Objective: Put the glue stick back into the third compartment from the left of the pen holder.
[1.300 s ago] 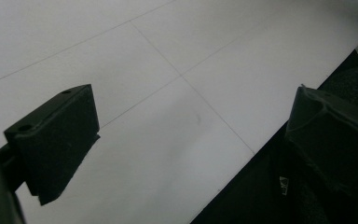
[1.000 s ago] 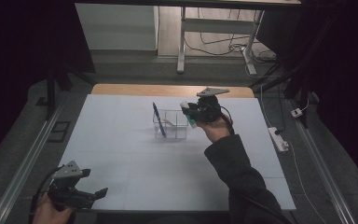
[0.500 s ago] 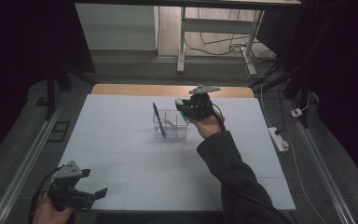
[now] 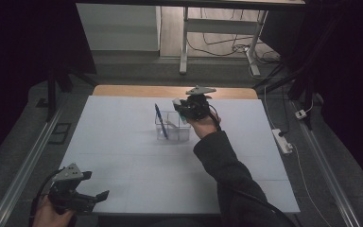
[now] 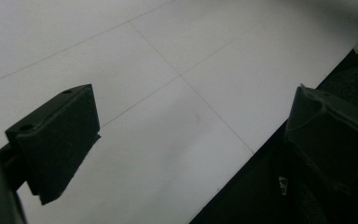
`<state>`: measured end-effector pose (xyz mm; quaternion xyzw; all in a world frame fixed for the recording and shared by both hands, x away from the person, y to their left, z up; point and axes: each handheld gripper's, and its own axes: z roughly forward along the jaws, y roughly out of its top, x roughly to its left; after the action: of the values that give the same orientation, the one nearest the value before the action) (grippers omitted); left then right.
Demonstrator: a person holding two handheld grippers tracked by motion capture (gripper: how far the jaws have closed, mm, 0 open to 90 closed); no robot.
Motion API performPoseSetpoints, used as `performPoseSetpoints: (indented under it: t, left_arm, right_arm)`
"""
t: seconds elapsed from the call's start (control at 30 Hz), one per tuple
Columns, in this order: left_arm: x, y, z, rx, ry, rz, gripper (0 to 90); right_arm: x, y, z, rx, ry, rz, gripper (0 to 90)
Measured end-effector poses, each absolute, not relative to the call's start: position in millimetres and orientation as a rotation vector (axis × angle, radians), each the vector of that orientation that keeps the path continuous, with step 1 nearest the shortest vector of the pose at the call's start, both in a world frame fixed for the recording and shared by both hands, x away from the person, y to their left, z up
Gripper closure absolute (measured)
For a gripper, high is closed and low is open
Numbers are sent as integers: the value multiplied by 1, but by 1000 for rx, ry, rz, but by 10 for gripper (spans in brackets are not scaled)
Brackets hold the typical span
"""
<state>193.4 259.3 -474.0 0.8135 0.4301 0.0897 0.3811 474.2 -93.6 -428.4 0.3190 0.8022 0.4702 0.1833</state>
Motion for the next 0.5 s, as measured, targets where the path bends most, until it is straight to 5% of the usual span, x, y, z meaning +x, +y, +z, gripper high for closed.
performPoseSetpoints:
  t: [0.5]
  left_arm:
    - [193, 259, -474, 2079, 1095, 230, 30]
  right_arm:
    - [474, -91, -449, 891, 2294, 1288, 652]
